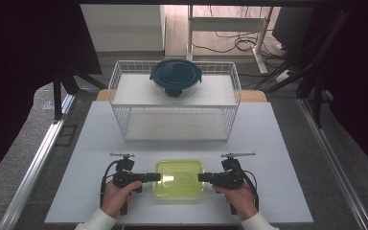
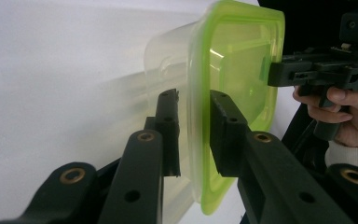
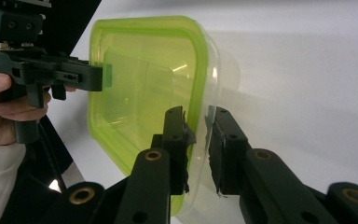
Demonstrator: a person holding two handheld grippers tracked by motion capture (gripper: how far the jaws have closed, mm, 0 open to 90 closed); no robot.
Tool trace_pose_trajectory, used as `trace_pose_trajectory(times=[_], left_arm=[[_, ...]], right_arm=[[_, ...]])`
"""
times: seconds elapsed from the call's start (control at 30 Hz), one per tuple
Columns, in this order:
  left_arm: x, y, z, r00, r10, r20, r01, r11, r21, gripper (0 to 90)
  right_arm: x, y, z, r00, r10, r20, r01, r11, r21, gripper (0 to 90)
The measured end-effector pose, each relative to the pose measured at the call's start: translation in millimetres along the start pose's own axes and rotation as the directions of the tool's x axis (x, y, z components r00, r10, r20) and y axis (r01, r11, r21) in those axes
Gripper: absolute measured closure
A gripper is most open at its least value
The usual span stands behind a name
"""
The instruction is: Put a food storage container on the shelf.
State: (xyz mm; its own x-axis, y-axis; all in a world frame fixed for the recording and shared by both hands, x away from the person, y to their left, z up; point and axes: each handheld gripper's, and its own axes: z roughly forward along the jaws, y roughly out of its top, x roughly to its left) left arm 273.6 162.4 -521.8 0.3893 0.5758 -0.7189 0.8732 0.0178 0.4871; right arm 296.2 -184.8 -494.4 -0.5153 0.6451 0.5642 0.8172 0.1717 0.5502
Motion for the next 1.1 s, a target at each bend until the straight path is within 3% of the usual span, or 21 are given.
trace_pose_trajectory(times=[0.43,1.1], left_arm=[[-12.5,2.7,-10.4,0.9991,0.039,-0.013,-0.040,0.9987,-0.032,76.6],[-22.3,9.2,-20.4,0.9978,0.065,-0.011,-0.066,0.9955,-0.068,76.6]], right_arm=[[14.0,3.8,-9.1,0.9977,-0.066,0.013,0.067,0.997,-0.035,77.4],[24.9,12.8,-18.4,0.9927,-0.120,0.014,0.120,0.990,-0.074,77.4]])
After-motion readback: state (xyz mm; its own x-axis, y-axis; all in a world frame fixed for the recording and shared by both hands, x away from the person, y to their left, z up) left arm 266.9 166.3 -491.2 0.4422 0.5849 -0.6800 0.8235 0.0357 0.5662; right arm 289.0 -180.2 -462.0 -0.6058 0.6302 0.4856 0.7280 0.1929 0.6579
